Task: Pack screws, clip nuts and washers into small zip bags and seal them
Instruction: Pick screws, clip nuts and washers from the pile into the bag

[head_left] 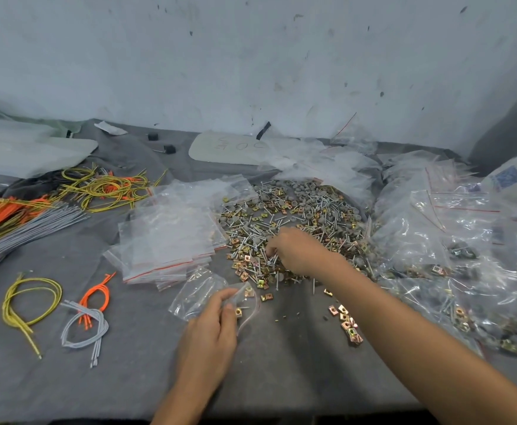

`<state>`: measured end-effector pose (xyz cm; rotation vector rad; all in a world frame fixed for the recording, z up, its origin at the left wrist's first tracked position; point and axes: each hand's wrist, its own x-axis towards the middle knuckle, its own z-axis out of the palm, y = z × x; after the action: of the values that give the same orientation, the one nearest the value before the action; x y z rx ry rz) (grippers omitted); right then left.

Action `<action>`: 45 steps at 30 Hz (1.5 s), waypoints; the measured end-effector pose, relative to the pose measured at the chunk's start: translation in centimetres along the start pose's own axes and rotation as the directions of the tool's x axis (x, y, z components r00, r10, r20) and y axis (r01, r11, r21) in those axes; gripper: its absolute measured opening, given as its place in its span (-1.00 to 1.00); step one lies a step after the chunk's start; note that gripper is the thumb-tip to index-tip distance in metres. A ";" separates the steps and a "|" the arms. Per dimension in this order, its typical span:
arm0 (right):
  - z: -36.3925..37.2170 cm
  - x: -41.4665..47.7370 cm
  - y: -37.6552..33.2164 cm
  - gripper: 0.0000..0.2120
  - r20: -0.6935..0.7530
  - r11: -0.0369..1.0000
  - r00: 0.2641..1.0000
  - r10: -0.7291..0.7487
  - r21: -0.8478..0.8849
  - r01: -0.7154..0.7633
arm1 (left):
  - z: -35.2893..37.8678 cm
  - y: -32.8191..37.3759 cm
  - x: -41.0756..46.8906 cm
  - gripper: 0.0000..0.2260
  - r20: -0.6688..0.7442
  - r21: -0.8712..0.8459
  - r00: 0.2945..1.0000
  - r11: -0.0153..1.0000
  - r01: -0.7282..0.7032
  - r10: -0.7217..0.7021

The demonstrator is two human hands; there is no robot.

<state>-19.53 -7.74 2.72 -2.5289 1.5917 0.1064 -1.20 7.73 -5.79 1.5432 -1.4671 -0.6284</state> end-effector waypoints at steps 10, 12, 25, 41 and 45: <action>-0.8 0.7 1.3 -0.89 0.046 0.997 0.996 -0.070 -0.008 0.071 | 0.0 0.1 0.3 -0.73 -0.002 0.037 1.000 0.999 0.030 -0.030; -0.7 0.4 1.5 -0.92 -0.018 0.997 0.999 -0.049 0.064 0.050 | 0.0 0.3 0.5 -0.75 0.001 0.051 1.000 0.998 0.026 -0.026; 2.1 -4.5 -1.9 -0.91 -0.346 0.662 0.919 0.190 0.736 0.141 | 1.8 1.7 7.7 -0.74 -0.016 0.204 1.000 0.979 -0.009 0.013; 4.9 -3.8 -4.6 -0.88 -0.524 0.829 0.847 0.084 0.509 0.233 | 1.7 1.9 6.5 -0.66 -0.078 0.217 0.982 0.964 -0.153 0.173; 6.4 -5.2 -1.7 -0.84 -0.582 0.803 0.754 0.305 0.583 0.125 | 2.0 1.7 6.5 -0.72 -0.115 0.192 0.980 0.971 -0.139 0.163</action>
<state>-20.16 -1.29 -2.74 -2.0405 1.5858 -1.2177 -2.61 1.12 -3.93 1.5618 -1.5599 -0.3038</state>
